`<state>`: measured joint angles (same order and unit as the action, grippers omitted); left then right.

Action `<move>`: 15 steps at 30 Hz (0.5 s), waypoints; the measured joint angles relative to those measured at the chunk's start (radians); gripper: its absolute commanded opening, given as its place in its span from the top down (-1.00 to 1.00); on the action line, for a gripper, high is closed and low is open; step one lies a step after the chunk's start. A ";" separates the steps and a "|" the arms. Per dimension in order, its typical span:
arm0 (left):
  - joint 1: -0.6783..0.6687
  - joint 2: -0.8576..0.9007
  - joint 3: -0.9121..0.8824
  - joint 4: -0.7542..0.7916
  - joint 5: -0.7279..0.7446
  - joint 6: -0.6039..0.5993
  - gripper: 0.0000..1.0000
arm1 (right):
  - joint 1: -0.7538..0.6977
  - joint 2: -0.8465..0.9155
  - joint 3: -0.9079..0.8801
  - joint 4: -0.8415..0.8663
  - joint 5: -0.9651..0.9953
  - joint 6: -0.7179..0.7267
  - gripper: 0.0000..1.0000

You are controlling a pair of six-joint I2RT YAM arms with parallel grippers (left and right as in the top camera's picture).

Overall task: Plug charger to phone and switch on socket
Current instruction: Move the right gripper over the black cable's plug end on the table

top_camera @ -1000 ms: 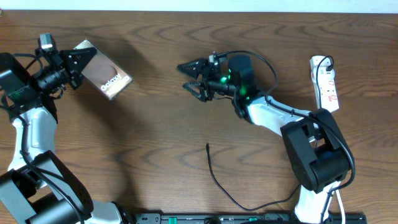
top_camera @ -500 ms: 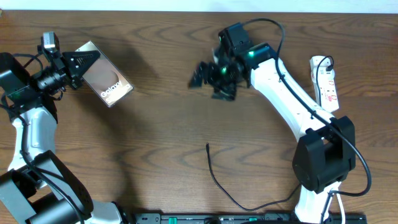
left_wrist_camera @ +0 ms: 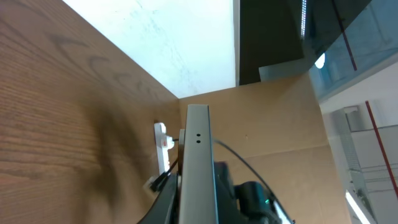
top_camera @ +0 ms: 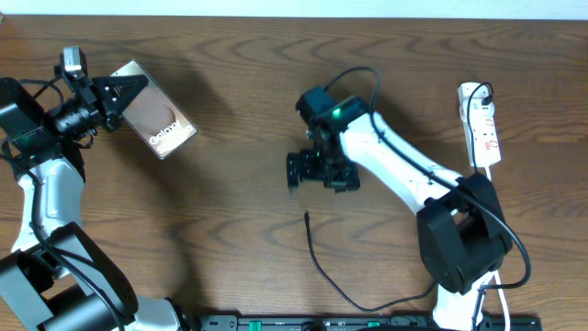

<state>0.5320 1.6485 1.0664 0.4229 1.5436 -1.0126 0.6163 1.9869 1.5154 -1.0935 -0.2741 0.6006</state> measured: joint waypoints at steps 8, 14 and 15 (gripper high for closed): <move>0.000 0.000 0.000 0.000 0.000 0.001 0.85 | 0.069 0.000 -0.138 0.100 -0.016 0.045 -0.75; 0.000 0.000 0.000 0.000 0.000 0.019 0.85 | 0.128 0.000 -0.142 0.098 -0.018 0.042 -0.82; 0.000 0.000 0.000 0.000 0.000 0.020 0.85 | 0.138 0.000 -0.143 0.100 -0.014 0.042 -0.82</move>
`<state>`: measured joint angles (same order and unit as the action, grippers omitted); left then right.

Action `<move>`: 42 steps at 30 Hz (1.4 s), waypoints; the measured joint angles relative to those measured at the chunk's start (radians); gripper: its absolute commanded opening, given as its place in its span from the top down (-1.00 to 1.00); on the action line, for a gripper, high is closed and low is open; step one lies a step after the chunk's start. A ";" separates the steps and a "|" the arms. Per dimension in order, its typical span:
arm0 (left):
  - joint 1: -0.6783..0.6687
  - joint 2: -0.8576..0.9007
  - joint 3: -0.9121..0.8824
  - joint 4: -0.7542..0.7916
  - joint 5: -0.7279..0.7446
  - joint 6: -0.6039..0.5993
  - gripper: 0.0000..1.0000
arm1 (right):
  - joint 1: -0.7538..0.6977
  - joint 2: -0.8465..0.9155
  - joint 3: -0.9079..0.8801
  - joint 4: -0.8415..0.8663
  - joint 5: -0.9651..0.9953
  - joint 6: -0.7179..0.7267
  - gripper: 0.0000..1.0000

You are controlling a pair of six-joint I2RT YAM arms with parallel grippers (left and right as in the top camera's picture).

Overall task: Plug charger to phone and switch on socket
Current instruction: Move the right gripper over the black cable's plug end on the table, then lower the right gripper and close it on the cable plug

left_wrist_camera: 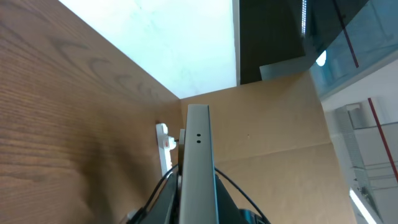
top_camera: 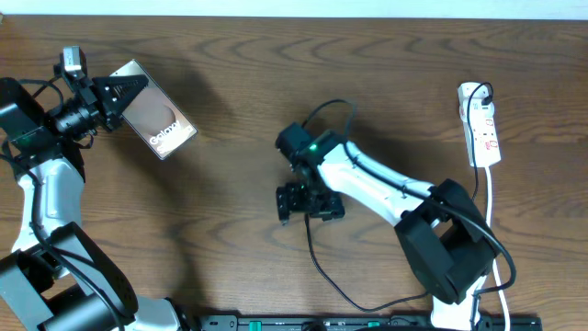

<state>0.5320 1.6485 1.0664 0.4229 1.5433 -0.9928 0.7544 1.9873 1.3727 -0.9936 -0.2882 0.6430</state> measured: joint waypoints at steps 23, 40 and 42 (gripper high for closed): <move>0.000 0.000 -0.029 0.000 0.000 0.027 0.85 | 0.063 0.000 -0.037 0.050 0.172 0.118 -0.25; 0.000 0.000 -0.029 0.000 0.000 0.029 0.85 | 0.073 0.000 -0.082 0.093 0.193 0.158 -0.09; 0.000 0.000 -0.029 0.000 0.000 0.029 0.85 | 0.073 0.000 -0.083 0.094 0.195 0.161 -0.04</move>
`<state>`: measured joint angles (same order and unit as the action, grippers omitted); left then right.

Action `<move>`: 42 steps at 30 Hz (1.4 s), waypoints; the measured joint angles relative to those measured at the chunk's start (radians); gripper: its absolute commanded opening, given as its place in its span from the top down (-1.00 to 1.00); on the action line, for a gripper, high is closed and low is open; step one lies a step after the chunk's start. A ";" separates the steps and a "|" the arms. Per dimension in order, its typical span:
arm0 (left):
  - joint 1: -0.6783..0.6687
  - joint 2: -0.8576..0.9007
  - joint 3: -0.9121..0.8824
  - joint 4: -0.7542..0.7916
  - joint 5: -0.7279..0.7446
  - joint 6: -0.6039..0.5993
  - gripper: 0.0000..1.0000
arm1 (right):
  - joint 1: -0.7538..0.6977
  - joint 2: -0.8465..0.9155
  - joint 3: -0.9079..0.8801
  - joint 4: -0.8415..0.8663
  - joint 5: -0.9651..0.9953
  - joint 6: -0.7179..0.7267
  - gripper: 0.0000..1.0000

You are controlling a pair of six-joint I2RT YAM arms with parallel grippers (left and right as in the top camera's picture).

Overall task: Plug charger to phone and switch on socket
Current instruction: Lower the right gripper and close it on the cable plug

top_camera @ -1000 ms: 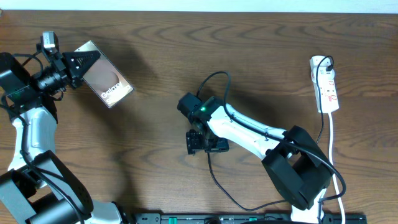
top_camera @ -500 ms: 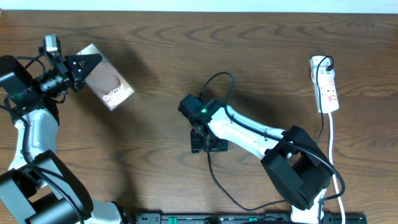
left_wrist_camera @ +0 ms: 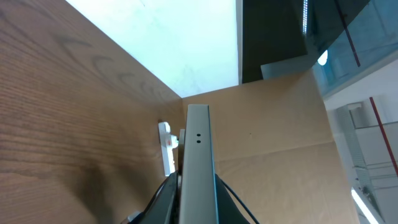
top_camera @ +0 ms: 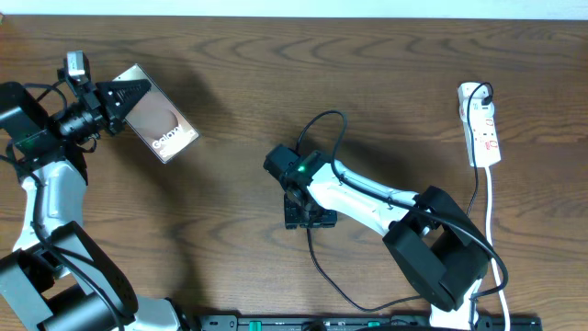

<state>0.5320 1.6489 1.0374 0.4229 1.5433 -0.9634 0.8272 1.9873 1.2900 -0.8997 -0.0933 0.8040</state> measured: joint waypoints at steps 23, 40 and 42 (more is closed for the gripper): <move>0.000 0.000 0.000 0.000 -0.001 0.000 0.85 | 0.000 0.000 -0.002 0.003 0.004 0.003 0.82; 0.000 0.000 0.000 0.000 -0.002 0.000 0.85 | 0.000 0.000 -0.006 -0.056 -0.015 0.020 0.93; 0.000 0.000 0.000 0.000 -0.002 0.000 0.85 | 0.000 0.000 -0.011 -0.055 -0.024 0.021 0.92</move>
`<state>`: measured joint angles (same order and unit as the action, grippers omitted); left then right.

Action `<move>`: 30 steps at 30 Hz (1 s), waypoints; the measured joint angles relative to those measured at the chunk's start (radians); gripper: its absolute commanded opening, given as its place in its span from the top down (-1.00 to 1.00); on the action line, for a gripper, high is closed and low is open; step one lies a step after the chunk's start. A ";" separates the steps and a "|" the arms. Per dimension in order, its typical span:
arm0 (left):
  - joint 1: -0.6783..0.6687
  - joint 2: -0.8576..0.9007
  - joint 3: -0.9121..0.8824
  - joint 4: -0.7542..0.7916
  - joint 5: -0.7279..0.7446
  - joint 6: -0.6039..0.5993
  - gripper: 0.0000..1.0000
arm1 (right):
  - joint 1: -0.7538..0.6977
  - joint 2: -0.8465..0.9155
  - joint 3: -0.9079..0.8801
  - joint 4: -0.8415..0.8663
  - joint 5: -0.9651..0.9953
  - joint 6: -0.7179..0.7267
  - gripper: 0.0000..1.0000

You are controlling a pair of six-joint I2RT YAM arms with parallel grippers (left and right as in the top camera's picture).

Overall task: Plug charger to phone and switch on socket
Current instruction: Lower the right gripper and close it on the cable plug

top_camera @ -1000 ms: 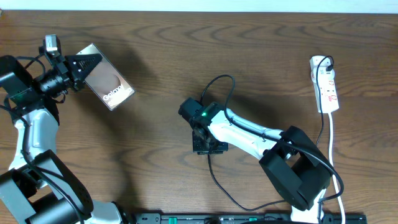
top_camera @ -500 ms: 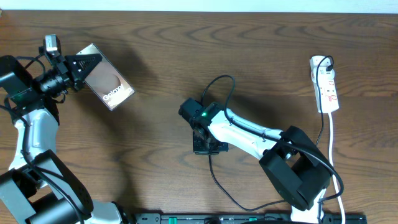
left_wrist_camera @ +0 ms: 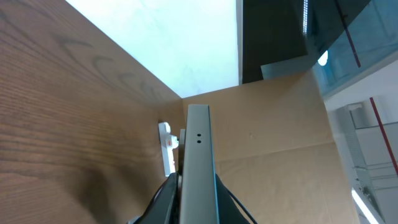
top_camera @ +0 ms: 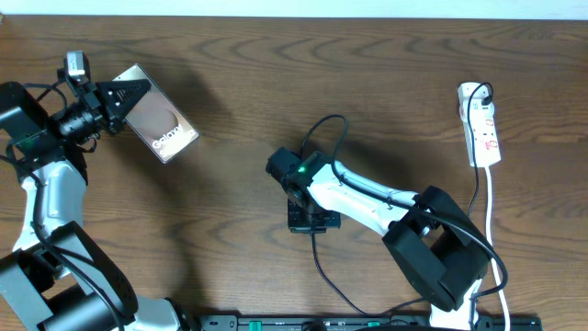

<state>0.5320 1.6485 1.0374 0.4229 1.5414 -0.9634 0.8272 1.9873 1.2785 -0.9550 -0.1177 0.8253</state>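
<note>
The phone (top_camera: 158,121), screen up and marked Galaxy, is held off the table at the upper left by my left gripper (top_camera: 122,97), which is shut on its left end. In the left wrist view the phone (left_wrist_camera: 198,155) shows edge-on between the fingers (left_wrist_camera: 166,198). My right gripper (top_camera: 312,219) points down at the table's middle, on top of the tip of the black charger cable (top_camera: 321,269). The tip itself is hidden under it, so its jaws cannot be read. The white power strip (top_camera: 480,124) lies at the right edge.
The charger cable runs from the right gripper toward the table's front edge and the right arm's base (top_camera: 450,276). The white lead (top_camera: 490,198) of the power strip trails down the right side. A cardboard wall (left_wrist_camera: 280,137) stands behind the table.
My right gripper has shifted slightly right and toward the front, still over the cable tip. The left gripper and the phone have not moved.
At first my right gripper hung well above the cable tip, jaws spread wide. It then stood nearer the tip, then directly over it, where it remains now. All the while my left gripper held the phone at the upper left.
</note>
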 measured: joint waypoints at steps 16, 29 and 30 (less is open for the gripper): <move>0.000 0.000 0.000 0.000 -0.002 0.000 0.85 | 0.000 -0.012 -0.038 -0.005 -0.093 0.004 0.92; 0.000 0.000 0.000 0.000 -0.002 0.000 0.85 | -0.013 -0.017 -0.045 0.019 -0.118 0.004 0.69; 0.000 0.000 0.000 0.000 -0.002 0.000 0.85 | -0.017 -0.018 -0.045 0.021 -0.119 0.005 0.70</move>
<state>0.5320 1.6485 1.0374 0.4229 1.5398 -0.9634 0.8101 1.9697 1.2331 -0.9337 -0.2367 0.8299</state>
